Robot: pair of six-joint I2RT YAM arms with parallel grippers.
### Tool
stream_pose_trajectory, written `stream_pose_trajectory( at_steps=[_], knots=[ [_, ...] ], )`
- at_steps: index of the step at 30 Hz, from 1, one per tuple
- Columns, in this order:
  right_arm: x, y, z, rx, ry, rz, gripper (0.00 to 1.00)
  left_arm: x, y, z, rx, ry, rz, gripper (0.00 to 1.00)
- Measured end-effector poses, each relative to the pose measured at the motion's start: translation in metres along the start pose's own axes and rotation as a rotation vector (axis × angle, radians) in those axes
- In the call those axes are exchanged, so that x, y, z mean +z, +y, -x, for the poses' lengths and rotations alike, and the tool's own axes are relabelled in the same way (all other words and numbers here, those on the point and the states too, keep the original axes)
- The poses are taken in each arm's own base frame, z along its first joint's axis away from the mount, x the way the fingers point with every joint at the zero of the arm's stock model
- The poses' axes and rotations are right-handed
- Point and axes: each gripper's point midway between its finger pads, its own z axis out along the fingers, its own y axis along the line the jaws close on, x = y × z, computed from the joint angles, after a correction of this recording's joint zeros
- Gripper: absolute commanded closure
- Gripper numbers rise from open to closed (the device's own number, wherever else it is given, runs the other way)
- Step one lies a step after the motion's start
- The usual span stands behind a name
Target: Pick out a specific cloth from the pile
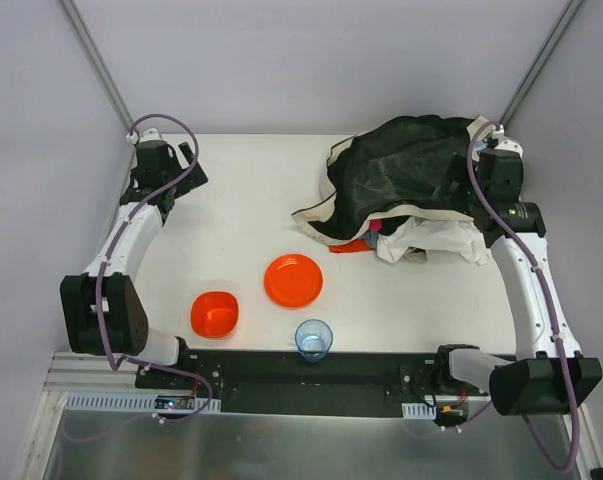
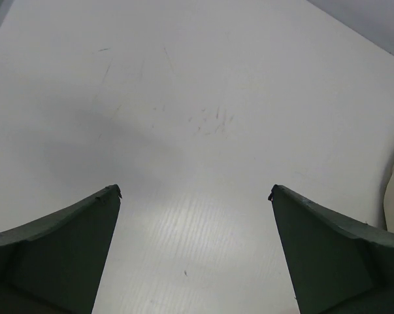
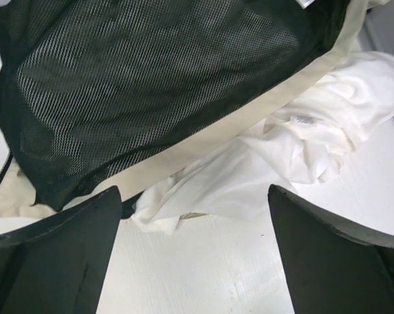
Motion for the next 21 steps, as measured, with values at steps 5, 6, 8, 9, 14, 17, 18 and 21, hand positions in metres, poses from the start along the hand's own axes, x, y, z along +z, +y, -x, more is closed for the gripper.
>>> stream_pose_trajectory(
  at_steps=[5,6,8,9,14,17,18,21],
  knots=[
    [-0.003,0.009,-0.014,0.008,0.064,0.053,0.04,0.001,-0.007,-0.01,-0.027,0.052,-0.033,0.01],
    [-0.004,0.011,-0.017,0.011,0.076,0.063,0.04,0.0,-0.008,-0.011,-0.031,0.058,-0.041,0.01],
    [-0.006,0.014,-0.022,0.014,0.098,0.081,0.05,-0.001,-0.011,-0.008,-0.044,0.061,-0.049,0.01],
    [-0.007,0.017,-0.025,0.016,0.109,0.092,0.04,-0.003,-0.013,-0.005,-0.052,0.063,-0.062,0.01],
    [-0.011,0.039,-0.042,-0.014,0.181,0.149,0.05,-0.008,-0.023,0.015,-0.119,0.08,-0.173,0.01],
    [-0.002,0.06,-0.053,-0.047,0.249,0.182,0.04,-0.007,-0.031,0.03,-0.141,0.095,-0.252,0.01],
    [0.002,0.067,-0.057,-0.056,0.272,0.189,0.04,-0.007,-0.033,0.034,-0.145,0.1,-0.275,0.01],
    [0.016,0.086,-0.065,-0.065,0.335,0.204,0.04,-0.003,-0.038,0.036,-0.146,0.12,-0.31,0.01]
  ],
)
